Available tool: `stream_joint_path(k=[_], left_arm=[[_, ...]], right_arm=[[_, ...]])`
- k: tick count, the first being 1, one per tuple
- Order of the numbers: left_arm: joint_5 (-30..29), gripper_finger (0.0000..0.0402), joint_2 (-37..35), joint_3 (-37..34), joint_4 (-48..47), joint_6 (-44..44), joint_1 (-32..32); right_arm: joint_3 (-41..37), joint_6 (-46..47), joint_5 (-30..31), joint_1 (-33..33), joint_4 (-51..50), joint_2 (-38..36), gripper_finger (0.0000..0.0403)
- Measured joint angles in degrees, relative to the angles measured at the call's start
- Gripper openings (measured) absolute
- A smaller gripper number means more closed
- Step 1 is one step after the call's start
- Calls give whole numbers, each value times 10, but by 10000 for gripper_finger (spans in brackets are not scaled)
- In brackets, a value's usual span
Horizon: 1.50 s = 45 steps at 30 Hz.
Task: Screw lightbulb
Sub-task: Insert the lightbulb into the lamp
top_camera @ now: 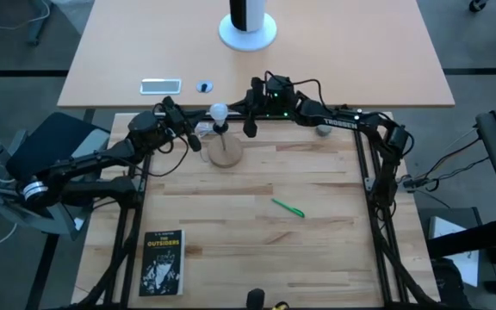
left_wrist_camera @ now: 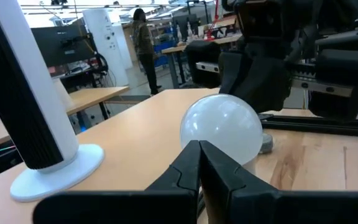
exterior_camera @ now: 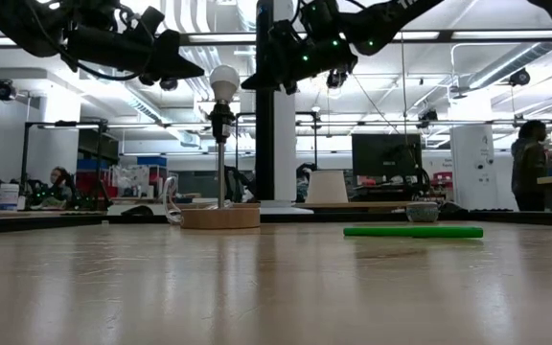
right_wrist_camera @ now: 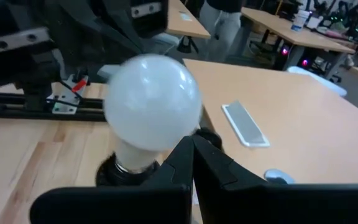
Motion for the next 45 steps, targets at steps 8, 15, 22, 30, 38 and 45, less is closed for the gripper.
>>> stream_joint_path(k=[8,15,22,30,38,45], left_arm=[[23,0,8,0,0,2,0],[22,0,19,0,5,0,1],[22,0,19,0,5,0,0],[-4,0,19,0,2,0,0],[-10,0,-2,0,-32,-20,0],[69,0,-3,0,-21,-21,0]], right_arm=[[1,-14,0,13,0,0,0],[1,-11,2,13,-4,0,0],[1,-14,2,18,-8,-1,0],[1,-20,-1,21,-19,-7,0],[1,-23,62,21,-53,-18,0],[1,-34,65,20,-40,-18,0]])
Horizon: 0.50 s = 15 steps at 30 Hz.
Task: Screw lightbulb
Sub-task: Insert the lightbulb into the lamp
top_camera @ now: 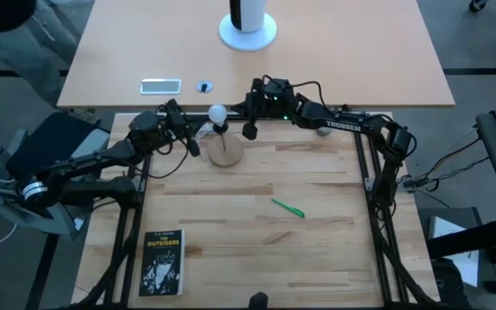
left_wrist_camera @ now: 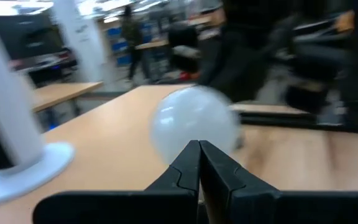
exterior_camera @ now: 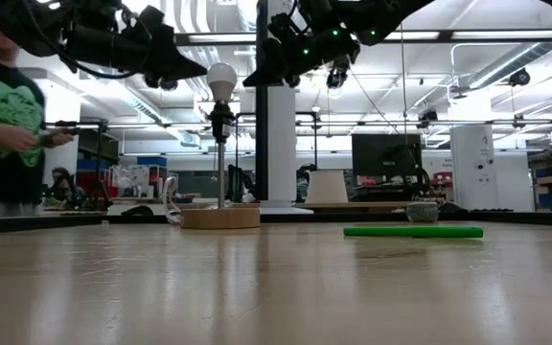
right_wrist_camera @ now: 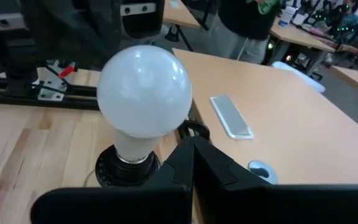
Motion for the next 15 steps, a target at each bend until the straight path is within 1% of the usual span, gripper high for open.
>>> stream_joint_path(k=[2,9,15], left_arm=[[20,0,0,0,8,-5,0],[20,0,1,0,13,-9,0],[-21,0,1,0,13,-8,0]], right_arm=[[0,-3,-1,1,2,0,0],[0,-13,-18,5,9,0,0],[0,-11,-42,8,9,1,0]])
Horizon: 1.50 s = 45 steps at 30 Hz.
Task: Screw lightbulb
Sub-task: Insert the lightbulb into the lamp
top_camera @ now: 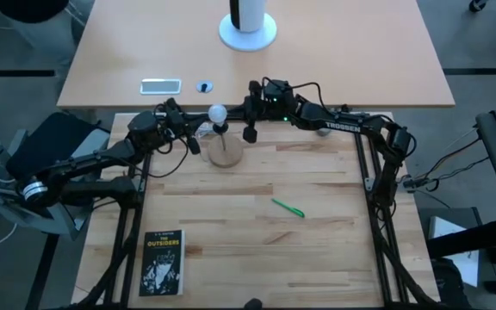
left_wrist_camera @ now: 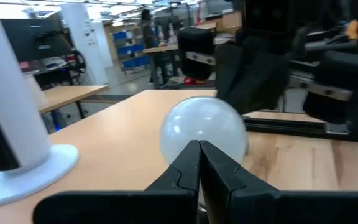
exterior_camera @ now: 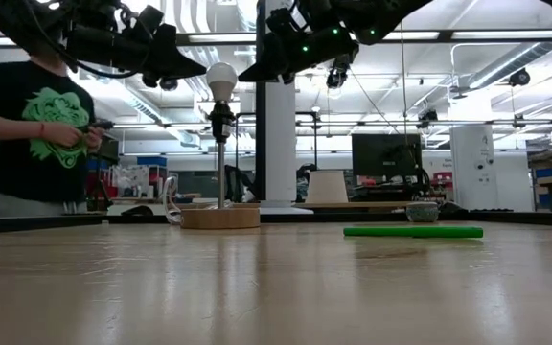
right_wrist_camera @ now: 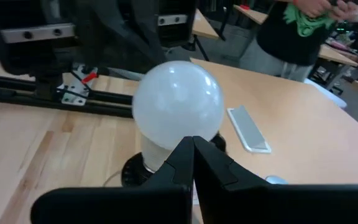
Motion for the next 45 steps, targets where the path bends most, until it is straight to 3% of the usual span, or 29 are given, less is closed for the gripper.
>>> stream_joint_path(k=[7,14,26,45], left_arm=[[-7,0,0,0,0,4,0],[-1,0,-14,0,-20,-2,-1],[0,0,20,0,3,1,-1],[-15,0,13,0,-35,-2,-1]], right_arm=[[0,4,-8,5,-3,0,0],[0,2,63,1,-30,0,0],[-1,-19,25,5,-4,11,0],[-1,-27,38,15,-17,9,0]])
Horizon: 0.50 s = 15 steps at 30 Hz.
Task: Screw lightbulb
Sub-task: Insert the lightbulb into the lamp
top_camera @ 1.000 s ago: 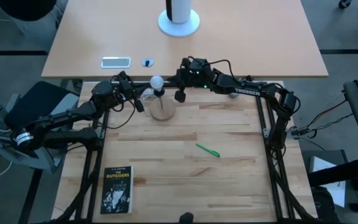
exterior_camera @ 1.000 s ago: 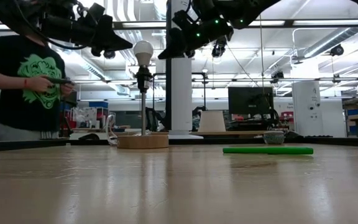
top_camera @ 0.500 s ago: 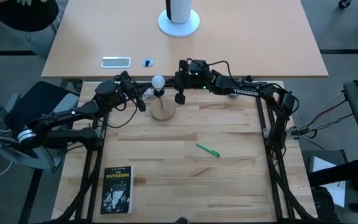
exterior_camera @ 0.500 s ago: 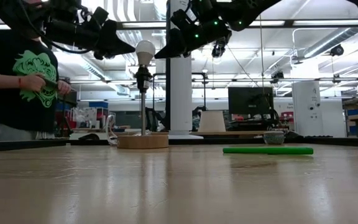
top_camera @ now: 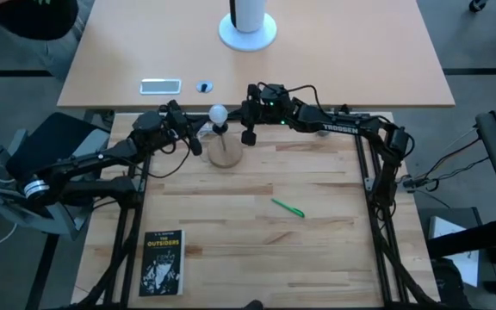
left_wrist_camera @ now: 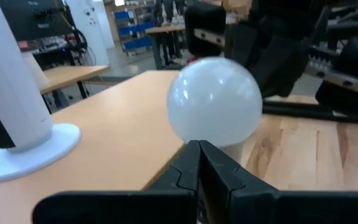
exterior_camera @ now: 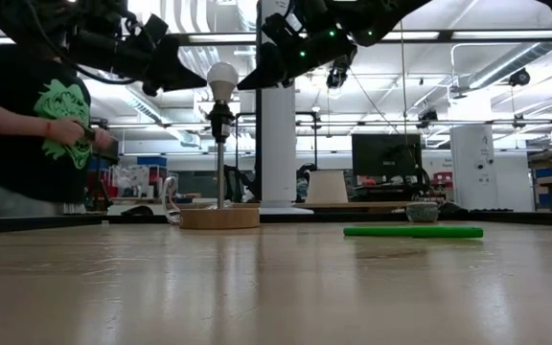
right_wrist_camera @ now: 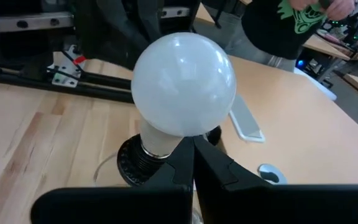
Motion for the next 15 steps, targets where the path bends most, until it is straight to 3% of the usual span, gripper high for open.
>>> stream_joint_path(k=[8,15], left_arm=[[1,0,-36,0,-25,-3,0],[16,0,-26,0,-1,2,0]], right_arm=[[0,-1,54,0,5,-1,0],[0,-11,30,3,19,-1,0]])
